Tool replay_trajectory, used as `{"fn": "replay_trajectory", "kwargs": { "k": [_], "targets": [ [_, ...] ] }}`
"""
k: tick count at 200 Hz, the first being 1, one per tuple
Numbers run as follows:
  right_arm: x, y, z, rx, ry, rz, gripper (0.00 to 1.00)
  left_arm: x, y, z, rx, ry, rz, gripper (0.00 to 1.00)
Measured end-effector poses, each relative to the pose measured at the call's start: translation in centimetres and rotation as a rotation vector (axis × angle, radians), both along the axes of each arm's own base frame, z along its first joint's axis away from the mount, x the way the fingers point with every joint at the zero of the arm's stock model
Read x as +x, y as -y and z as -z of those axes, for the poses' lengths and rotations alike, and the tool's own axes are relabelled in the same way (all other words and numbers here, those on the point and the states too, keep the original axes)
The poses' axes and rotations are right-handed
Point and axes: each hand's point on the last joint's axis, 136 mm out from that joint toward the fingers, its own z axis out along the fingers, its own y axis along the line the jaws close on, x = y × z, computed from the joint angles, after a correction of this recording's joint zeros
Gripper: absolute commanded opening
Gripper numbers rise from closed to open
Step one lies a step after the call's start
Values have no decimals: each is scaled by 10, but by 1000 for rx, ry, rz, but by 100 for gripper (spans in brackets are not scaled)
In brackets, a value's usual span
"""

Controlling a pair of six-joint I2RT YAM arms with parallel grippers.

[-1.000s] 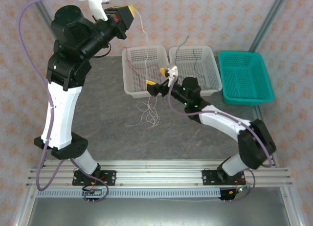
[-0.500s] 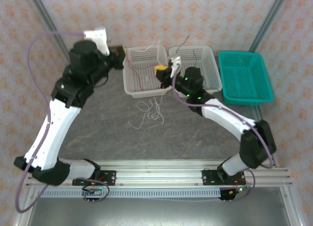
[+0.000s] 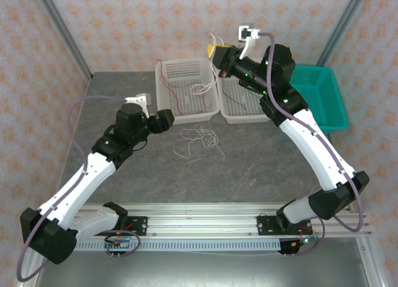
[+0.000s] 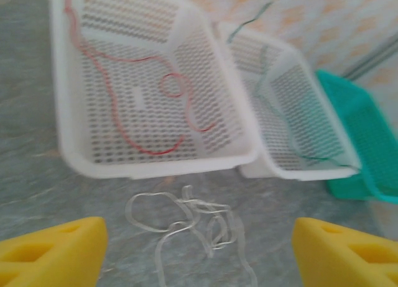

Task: Untangle the cables

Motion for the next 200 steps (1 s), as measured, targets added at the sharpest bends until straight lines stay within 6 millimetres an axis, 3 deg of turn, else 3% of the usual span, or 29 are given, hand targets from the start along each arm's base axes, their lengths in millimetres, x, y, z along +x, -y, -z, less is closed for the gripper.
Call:
{"fn": "replay_trajectory", "kwargs": {
  "k": [30, 55, 84, 113, 138, 151, 168, 189, 200],
  "targets": [
    [28, 18, 25, -84, -124, 147, 0, -13, 15, -34, -43, 126, 103, 88],
    [64, 65, 37, -111, -191, 326, 0, -23, 30, -50, -69, 198, 190, 94],
    [117, 161, 68, -95, -315, 622, 0, -40, 54, -59, -62, 241, 304, 97],
    [157, 271, 121, -52, -476, 953, 0, -59, 72, -77, -32, 304, 395, 98],
    [160, 359, 164, 2, -607, 1252, 0, -65, 70, -90, -19, 344, 403, 98],
    [151, 391, 180, 39, -651, 1379, 0, -67, 69, -90, -12, 347, 405, 98],
    [140, 417, 193, 77, -683, 1486, 0, -66, 68, -87, -7, 342, 401, 98],
    [133, 433, 210, 76, -709, 1552, 0, -64, 67, -77, 3, 323, 393, 98],
    [134, 438, 224, 48, -724, 1572, 9, -63, 66, -75, 8, 318, 385, 98]
  ]
}}
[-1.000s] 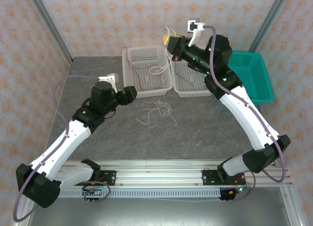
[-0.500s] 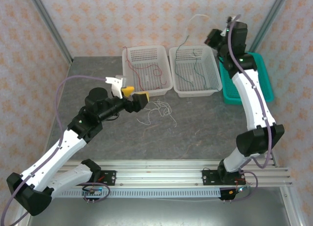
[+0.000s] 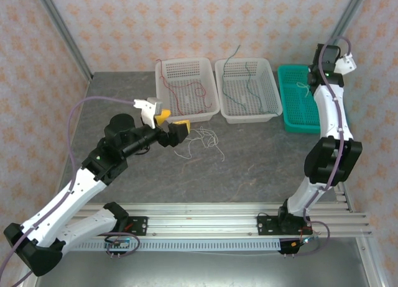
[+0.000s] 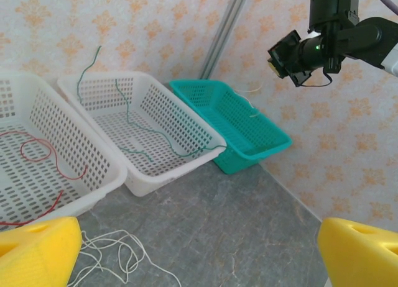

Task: Untangle the cables

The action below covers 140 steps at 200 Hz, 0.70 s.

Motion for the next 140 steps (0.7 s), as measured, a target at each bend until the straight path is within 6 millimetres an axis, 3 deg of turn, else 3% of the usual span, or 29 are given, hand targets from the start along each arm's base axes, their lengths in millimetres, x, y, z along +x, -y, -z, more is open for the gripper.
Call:
{"fn": "replay_trajectory", "kwargs": {
  "k": [22, 48, 70, 90, 112, 130, 140],
  "targets": [
    [10, 5, 38, -14, -94, -5, 18, 1, 0, 1, 2, -2, -6, 98],
    [17, 7, 97, -7, -242, -17, 69, 5, 0, 6, 12, -15, -18, 97],
    [10, 3, 122, 11, -336, -38, 83, 13, -3, 16, 31, -43, -55, 97],
    [7, -1, 116, 23, -336, -58, 86, 19, -4, 26, 45, -77, -82, 97],
    [0, -12, 96, 43, -287, -109, 85, 26, -5, 36, 57, -108, -108, 96],
    [-11, -36, 76, 45, -233, -210, 84, 33, -6, 49, 73, -151, -145, 94],
    [-19, -61, 62, 43, -188, -302, 81, 37, -9, 57, 90, -178, -172, 93]
  ]
}}
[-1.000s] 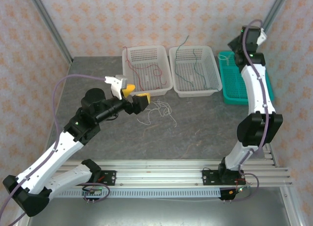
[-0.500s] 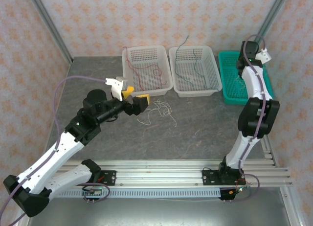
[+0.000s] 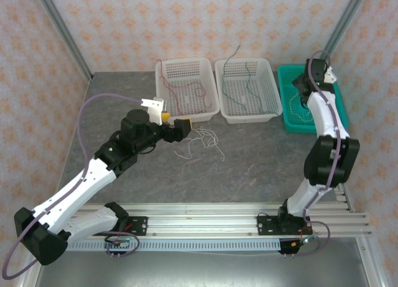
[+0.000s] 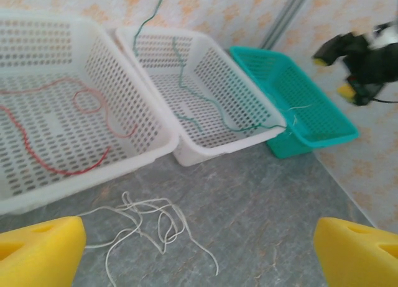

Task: Untangle the cables

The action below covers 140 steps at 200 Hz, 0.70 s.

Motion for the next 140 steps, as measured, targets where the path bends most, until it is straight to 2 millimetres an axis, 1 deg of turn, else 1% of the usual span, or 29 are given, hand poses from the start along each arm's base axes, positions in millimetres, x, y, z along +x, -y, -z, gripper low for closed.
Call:
{"fn": "replay_trajectory", "kwargs": {
  "k": [11, 19, 22, 24, 27, 32, 35, 38, 39, 41, 44, 46, 49, 56, 58, 59, 66, 74, 88, 103, 114, 122, 126, 128, 140],
  "targets": [
    [-8, -35, -12, 18, 56, -117, 78, 4, -3, 9, 16, -32, -34, 93],
    [-16, -68, -21, 34, 101, -228, 77, 7, -7, 18, 33, -57, -59, 92],
    [-19, -85, -24, 38, 119, -282, 76, 7, -8, 22, 38, -69, -68, 91],
    [-21, -91, -25, 44, 126, -300, 76, 8, -9, 24, 42, -76, -75, 91],
    [-26, -109, -28, 48, 145, -362, 75, 9, -10, 27, 47, -89, -87, 90],
    [-32, -127, -30, 57, 165, -421, 75, 9, -12, 33, 58, -105, -100, 90],
    [-37, -146, -32, 61, 179, -482, 74, 10, -14, 36, 63, -118, -111, 89],
    [-41, -155, -32, 66, 186, -513, 74, 10, -15, 39, 70, -128, -120, 89],
    [-44, -162, -32, 68, 190, -536, 74, 10, -16, 40, 70, -132, -123, 89],
    [-47, -169, -32, 68, 192, -561, 74, 10, -17, 43, 72, -143, -132, 89],
    [-54, -185, -31, 74, 197, -612, 74, 10, -18, 46, 79, -151, -140, 88],
    [-56, -191, -31, 76, 198, -633, 73, 10, -19, 47, 82, -158, -145, 88],
    [-63, -208, -30, 78, 202, -688, 73, 10, -20, 50, 82, -168, -155, 87],
    [-77, -236, -25, 88, 198, -784, 73, 9, -23, 56, 87, -190, -174, 85],
    [-80, -241, -23, 90, 195, -799, 72, 9, -24, 58, 91, -196, -179, 84],
    [-83, -247, -22, 95, 192, -819, 72, 9, -25, 58, 90, -198, -182, 84],
    [-97, -272, -14, 110, 172, -904, 71, 7, -28, 64, 89, -219, -201, 82],
    [-111, -295, -4, 127, 143, -982, 71, 6, -31, 72, 88, -244, -220, 80],
    [-130, -325, 16, 160, 83, -1080, 71, 1, -36, 91, 97, -309, -258, 76],
    [-141, -343, 35, 192, 25, -1130, 71, -2, -39, 114, 109, -401, -293, 73],
    [-144, -349, 49, 215, -13, -1140, 70, -1, -38, 134, 97, -475, -318, 73],
    [-146, -349, 58, 228, -38, -1137, 70, -2, -36, 150, 71, -530, -331, 73],
    [-146, -350, 62, 233, -47, -1135, 71, -2, -35, 156, 60, -549, -333, 73],
    [-147, -350, 64, 235, -53, -1133, 70, -2, -34, 163, 46, -571, -341, 73],
    [-147, -350, 71, 244, -73, -1128, 71, -5, -31, 185, 4, -644, -359, 73]
  ]
}}
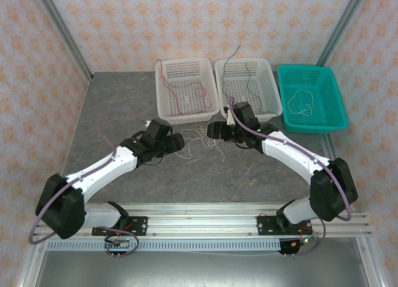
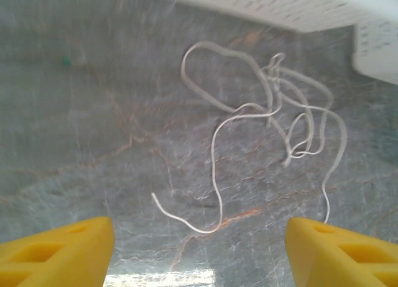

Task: Untangle the cables

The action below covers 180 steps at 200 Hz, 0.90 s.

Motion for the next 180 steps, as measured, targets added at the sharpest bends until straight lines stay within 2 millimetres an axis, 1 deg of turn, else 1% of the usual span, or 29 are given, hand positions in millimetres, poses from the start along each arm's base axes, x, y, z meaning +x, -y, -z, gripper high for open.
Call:
{"fn": "replay_trajectory", "kwargs": {
  "k": [14, 28, 38, 52, 60, 73, 85, 108, 120, 125, 146, 154, 159, 172, 180],
  "targets": [
    [1, 0, 2, -1, -7, 2, 71, -2, 5, 24, -39, -76, -38, 72],
    [1, 0, 2, -1, -5, 3, 71, 1, 10, 37, -63, -112, -69, 69],
    [2, 0, 2, -1, -1, 5, 72, 4, 13, 42, -77, -124, -80, 65],
    [3, 1, 1, -7, 7, 14, 72, 7, 15, 47, -89, -135, -95, 55],
    [4, 2, 1, -8, 13, 19, 72, 9, 17, 50, -97, -141, -106, 52],
    [2, 4, 1, -11, 16, 23, 72, 14, 20, 54, -108, -147, -116, 52],
    [1, 6, 0, -13, 22, 28, 72, 17, 23, 58, -124, -157, -126, 46],
    [1, 9, -5, -14, 39, 38, 72, 19, 23, 66, -141, -180, -150, 29],
    [1, 10, -8, -11, 48, 41, 72, 20, 24, 67, -143, -182, -150, 9],
    [1, 10, -9, -10, 50, 41, 72, 20, 24, 67, -149, -183, -153, 0],
    [2, 7, -12, 1, 64, 28, 72, 21, 27, 64, -168, -186, -150, 0],
    [2, 5, -14, 10, 78, 16, 72, 21, 29, 59, -179, -180, -143, 0],
    [3, 3, -15, 15, 95, 4, 74, 21, 30, 55, -184, -176, -137, 0],
    [1, -2, -15, 16, 153, -39, 76, 25, 35, 31, -198, -144, -106, 0],
    [-3, -7, -14, 14, 204, -79, 78, 31, 40, 7, -209, -106, -80, 0]
  ]
}}
